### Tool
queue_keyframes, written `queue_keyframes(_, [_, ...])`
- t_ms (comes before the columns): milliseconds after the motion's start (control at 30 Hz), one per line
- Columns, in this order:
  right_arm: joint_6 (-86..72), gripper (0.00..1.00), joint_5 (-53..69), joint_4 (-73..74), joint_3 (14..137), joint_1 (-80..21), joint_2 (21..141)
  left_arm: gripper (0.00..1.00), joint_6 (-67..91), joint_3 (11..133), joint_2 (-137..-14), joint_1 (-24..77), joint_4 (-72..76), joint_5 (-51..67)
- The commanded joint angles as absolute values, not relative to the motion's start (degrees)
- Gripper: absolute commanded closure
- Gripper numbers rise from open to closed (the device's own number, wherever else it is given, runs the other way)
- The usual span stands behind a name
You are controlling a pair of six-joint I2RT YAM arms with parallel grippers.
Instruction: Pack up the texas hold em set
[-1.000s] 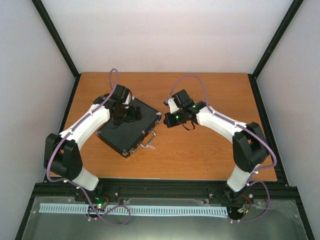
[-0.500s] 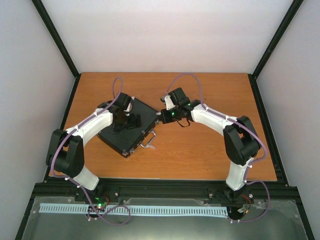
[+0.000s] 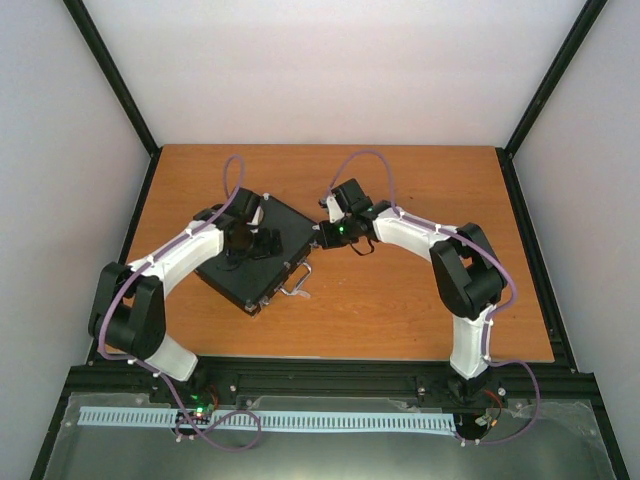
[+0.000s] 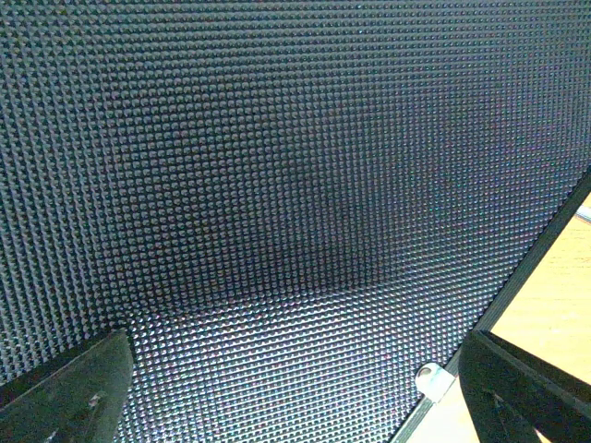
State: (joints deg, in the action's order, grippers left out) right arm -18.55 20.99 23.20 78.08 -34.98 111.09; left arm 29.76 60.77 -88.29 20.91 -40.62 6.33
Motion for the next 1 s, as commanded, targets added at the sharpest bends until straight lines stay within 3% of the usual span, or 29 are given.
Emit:
queue_keyframes(0, [-18.57, 0.97, 19.78, 22.66, 78.88, -34.49, 109.43, 0.0, 29.07, 59.21, -88.42, 20.52, -41.45, 6.04])
queue_keyframes(267, [-16.57, 0.97, 16.83, 25.1, 77.83, -34.75, 99.08, 0.0, 28.59, 71.43, -83.73, 20.04, -45.83, 4.09])
queue_keyframes(433, [-13.16, 0.97, 18.84, 31.36, 78.1, -36.99, 97.14, 0.0, 30.86, 78.36, -87.37, 13.19, -46.45, 6.43])
queue_keyframes(700, [-11.43, 0.97, 23.02, 32.69, 74.03, -44.11, 94.49, 0.0, 33.37, 80.16, -96.77, 2.67, -43.54, 8.86])
queue_keyframes(967, [-12.08, 0.97, 26.79, 29.25, 72.39, -49.12, 96.29, 0.0, 31.89, 78.58, -105.2, 1.95, -40.95, 10.31])
